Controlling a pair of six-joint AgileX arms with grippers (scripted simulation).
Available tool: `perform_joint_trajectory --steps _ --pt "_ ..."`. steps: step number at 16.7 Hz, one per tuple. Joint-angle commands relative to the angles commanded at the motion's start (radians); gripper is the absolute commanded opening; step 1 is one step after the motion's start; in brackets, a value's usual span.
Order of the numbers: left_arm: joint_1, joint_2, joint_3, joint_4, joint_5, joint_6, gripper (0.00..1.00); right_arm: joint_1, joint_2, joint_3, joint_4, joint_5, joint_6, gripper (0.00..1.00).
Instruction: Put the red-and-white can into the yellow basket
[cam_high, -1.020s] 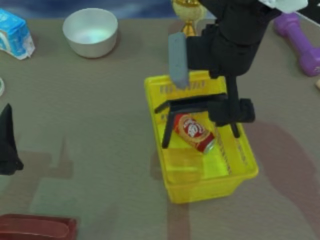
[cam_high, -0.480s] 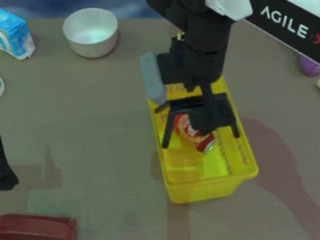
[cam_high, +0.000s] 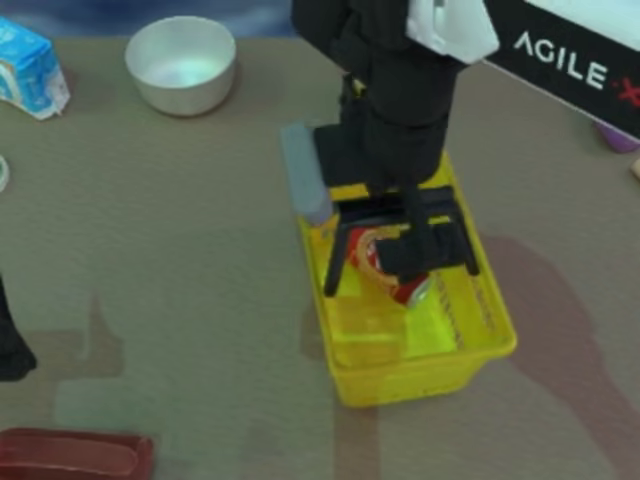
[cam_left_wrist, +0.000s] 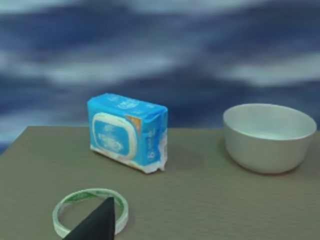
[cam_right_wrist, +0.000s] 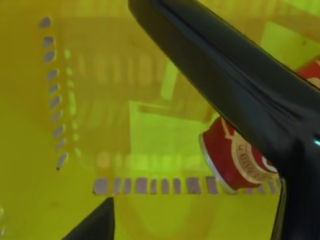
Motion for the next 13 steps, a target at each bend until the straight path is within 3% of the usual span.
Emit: perform_joint_trajectory --steps 4,13 --pt "0.0 0.0 0.0 0.0 0.0 0.0 1.0 0.0 -0.002 -0.011 0.01 0.0 0.0 1.0" --pt "0.0 0.0 0.0 0.0 0.0 0.0 1.0 0.0 -0.002 -0.011 0.01 0.0 0.0 0.32"
